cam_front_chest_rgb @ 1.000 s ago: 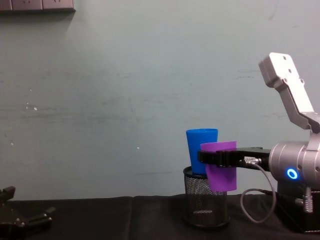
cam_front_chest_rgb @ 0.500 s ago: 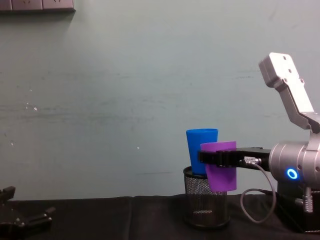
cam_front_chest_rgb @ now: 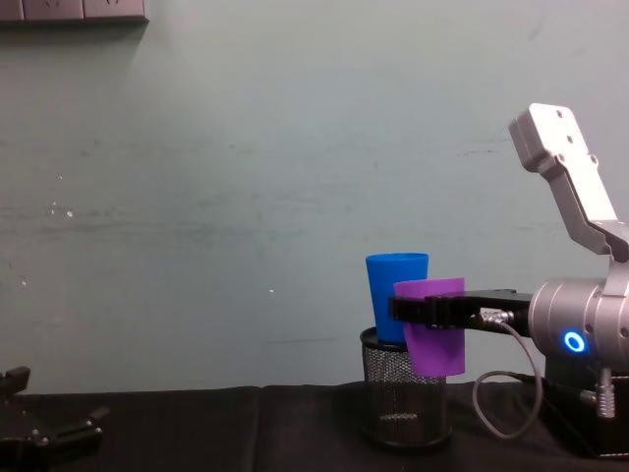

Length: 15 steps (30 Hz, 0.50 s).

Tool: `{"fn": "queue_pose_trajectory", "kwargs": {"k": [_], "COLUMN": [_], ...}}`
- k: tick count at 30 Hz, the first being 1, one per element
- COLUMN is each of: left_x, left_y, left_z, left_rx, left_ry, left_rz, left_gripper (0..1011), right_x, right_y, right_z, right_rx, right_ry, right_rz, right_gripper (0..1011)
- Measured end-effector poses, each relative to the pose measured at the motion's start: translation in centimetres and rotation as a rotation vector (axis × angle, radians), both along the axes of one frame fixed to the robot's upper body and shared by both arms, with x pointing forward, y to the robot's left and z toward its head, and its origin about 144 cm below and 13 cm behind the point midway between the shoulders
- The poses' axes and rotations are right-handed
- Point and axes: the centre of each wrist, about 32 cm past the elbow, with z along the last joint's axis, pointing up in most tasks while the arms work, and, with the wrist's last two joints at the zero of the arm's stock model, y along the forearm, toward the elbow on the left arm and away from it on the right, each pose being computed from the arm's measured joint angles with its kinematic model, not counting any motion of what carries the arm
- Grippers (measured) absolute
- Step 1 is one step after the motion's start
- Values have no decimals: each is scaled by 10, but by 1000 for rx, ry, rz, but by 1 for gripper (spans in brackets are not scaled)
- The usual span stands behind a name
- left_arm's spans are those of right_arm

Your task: Pick up one cup with a gripper and tap it against the other cup.

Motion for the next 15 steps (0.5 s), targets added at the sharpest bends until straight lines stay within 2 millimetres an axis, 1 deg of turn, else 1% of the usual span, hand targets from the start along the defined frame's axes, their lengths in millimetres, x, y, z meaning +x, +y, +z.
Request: {"fn": "queue_pose_trajectory", "kwargs": {"k": [15], "left_x": [0], "left_y": [0], "left_z": [0], "left_rx": [0], "left_ry": [0], "left_rz": [0], "left_gripper": [1000], "right_x": [0], "right_y": [0], "right_z": [0], "right_rx": [0], "right_ry": [0], "right_rz": [0], "right_gripper": [723]}}
